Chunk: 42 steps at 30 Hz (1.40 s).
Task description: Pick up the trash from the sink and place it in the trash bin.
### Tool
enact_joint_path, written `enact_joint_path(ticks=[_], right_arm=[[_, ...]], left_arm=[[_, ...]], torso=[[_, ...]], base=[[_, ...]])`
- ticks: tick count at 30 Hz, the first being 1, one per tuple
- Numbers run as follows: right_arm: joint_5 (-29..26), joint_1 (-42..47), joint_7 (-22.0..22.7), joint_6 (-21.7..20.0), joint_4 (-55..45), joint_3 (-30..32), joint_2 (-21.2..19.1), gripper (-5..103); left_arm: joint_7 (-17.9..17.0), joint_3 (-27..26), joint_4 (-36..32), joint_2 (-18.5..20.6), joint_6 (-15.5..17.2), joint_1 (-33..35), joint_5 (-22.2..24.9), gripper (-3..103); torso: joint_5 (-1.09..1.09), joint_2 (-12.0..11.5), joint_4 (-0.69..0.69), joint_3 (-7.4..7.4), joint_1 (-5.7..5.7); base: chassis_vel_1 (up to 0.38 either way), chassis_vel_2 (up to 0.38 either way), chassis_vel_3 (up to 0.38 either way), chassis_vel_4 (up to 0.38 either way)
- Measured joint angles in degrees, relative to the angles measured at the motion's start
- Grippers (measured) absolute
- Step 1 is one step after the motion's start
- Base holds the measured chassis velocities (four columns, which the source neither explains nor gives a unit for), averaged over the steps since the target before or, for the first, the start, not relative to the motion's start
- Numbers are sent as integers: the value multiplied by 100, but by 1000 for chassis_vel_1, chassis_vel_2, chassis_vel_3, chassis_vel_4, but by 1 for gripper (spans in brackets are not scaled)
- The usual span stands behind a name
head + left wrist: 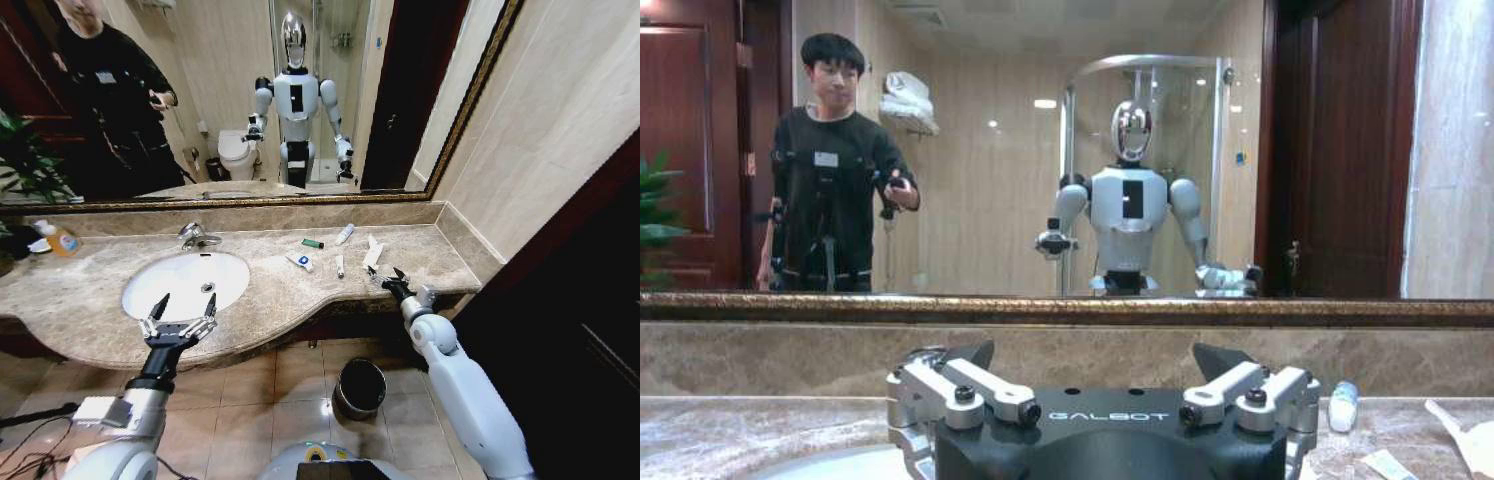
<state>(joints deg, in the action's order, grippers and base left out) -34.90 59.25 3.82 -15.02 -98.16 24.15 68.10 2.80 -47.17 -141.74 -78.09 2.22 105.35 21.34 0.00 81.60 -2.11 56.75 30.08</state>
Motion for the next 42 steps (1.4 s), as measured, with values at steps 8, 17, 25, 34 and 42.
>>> enact_joint_path(ticks=[8, 17, 25, 34, 42], right_arm=[[-205, -139, 170, -42, 219, -107, 28, 100], [-498, -260, 335, -121, 363, -182, 59, 100], [-494, -354, 327, -57, 500, -232, 108, 100], [-433, -534, 322, -2, 665, -319, 173, 101], [-387, -653, 317, 35, 811, -380, 263, 82]], left_arm=[[0, 0, 0, 0, 0, 0, 0, 100], [0, 0, 0, 0, 0, 0, 0, 100], [0, 0, 0, 0, 0, 0, 0, 100], [0, 0, 0, 0, 0, 0, 0, 100], [0, 0, 0, 0, 0, 0, 0, 100]], torso=[[0, 0, 0, 0, 0], [0, 0, 0, 0, 0], [0, 0, 0, 0, 0], [0, 0, 0, 0, 0], [0, 0, 0, 0, 0]], base=[[0, 0, 0, 0], [0, 0, 0, 0], [0, 0, 0, 0], [0, 0, 0, 0], [0, 0, 0, 0]])
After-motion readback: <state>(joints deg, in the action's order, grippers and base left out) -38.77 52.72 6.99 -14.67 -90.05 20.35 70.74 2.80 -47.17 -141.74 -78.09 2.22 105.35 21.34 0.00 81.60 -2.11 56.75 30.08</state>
